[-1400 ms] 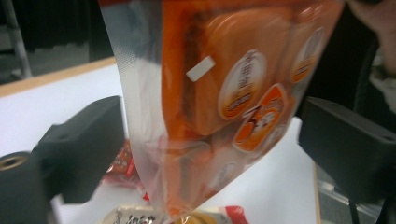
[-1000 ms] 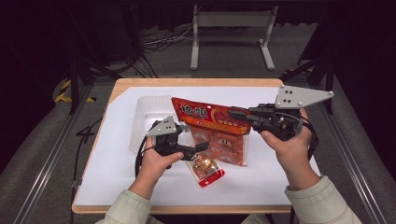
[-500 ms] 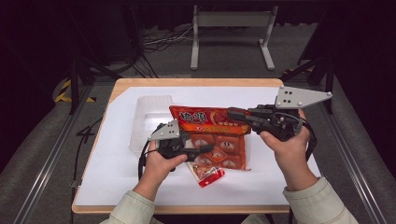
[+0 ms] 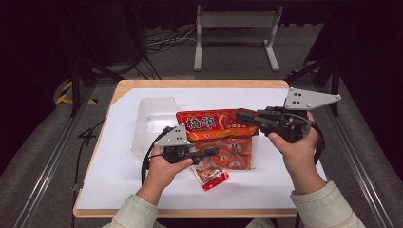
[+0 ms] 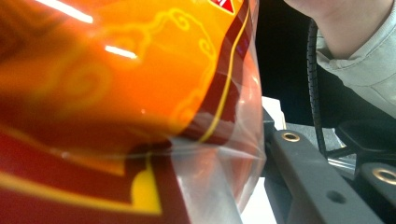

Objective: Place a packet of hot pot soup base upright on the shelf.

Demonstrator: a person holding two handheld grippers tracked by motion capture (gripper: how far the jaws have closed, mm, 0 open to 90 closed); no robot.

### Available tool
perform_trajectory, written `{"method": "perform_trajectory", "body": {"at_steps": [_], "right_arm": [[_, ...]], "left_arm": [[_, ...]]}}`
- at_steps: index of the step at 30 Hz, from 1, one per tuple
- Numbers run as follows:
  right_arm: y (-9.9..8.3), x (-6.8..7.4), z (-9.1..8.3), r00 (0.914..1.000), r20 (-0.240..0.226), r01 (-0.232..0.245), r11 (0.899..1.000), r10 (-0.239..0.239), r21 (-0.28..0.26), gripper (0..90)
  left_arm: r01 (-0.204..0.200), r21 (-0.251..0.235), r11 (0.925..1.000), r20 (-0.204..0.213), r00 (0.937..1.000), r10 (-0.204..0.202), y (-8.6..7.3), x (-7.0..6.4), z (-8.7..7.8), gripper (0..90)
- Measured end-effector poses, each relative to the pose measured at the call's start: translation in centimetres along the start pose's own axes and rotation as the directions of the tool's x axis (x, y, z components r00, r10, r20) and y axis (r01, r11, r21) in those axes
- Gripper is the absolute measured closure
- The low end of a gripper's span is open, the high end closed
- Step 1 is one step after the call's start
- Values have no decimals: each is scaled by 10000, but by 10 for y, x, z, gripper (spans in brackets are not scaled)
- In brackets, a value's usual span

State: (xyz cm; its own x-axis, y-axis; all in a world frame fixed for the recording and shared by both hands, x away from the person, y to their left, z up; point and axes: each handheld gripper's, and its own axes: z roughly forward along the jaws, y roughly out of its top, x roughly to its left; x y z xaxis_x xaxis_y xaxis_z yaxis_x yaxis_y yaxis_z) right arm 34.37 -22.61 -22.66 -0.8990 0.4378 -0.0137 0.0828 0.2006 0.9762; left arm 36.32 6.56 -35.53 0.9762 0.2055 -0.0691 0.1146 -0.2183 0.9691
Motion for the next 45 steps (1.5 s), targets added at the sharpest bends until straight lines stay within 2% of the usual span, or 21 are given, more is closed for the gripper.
{"method": "perform_trajectory", "body": {"at_steps": [3, 7, 12, 16, 17, 21, 28, 37, 42, 43, 45], "right_arm": [[0, -1, 0, 10000, 34, 21, 10000, -21, -18, 900], [0, 0, 0, 9997, 173, 158, 9999, -158, 1, 900], [0, 0, -1, 9991, 333, 276, 9996, -280, 116, 898], [0, -2, -2, 9993, 303, 214, 9997, -219, 142, 879], [0, -2, -2, 9991, 354, 240, 9995, -247, 201, 877], [0, -3, -4, 9988, 443, 193, 9995, -203, 236, 815], [0, -5, -19, 9945, 1015, 243, 9997, -241, -4, 726], [-28, -19, -44, 9818, 1836, -505, 9987, 491, 29, 599], [-43, -27, -58, 9745, 2105, -776, 9969, 780, -99, 574], [-51, -29, -64, 9703, 2235, -930, 9956, 921, -68, 560], [-55, -30, -66, 9678, 2333, -969, 9953, 949, -28, 560]], "left_arm": [[48, 72, 10000, -54, 10000, -48, 2, -1, -1, 705], [-174, 65, 9998, -239, 9996, 175, 2, -1, -1, 706], [-98, 86, 9999, -273, 9996, 100, 3, -1, -2, 707], [-560, 306, 9980, -486, 9972, 575, 8, -2, -7, 708], [-477, 361, 9982, -432, 9979, 492, 9, -2, -8, 708], [-466, 459, 9979, -381, 9981, 484, 14, -1, -10, 709], [-343, 425, 9985, -587, 9976, 368, 19, 2, -14, 710], [-81, 91, 9999, -772, 9970, 88, 28, 10, -24, 710], [-14, 27, 10000, -827, 9966, 16, 31, 13, -28, 710], [90, -57, 9999, -861, 9962, -94, 31, 14, -28, 710], [147, -144, 9998, -926, 9956, -159, 33, 16, -29, 710]]}}
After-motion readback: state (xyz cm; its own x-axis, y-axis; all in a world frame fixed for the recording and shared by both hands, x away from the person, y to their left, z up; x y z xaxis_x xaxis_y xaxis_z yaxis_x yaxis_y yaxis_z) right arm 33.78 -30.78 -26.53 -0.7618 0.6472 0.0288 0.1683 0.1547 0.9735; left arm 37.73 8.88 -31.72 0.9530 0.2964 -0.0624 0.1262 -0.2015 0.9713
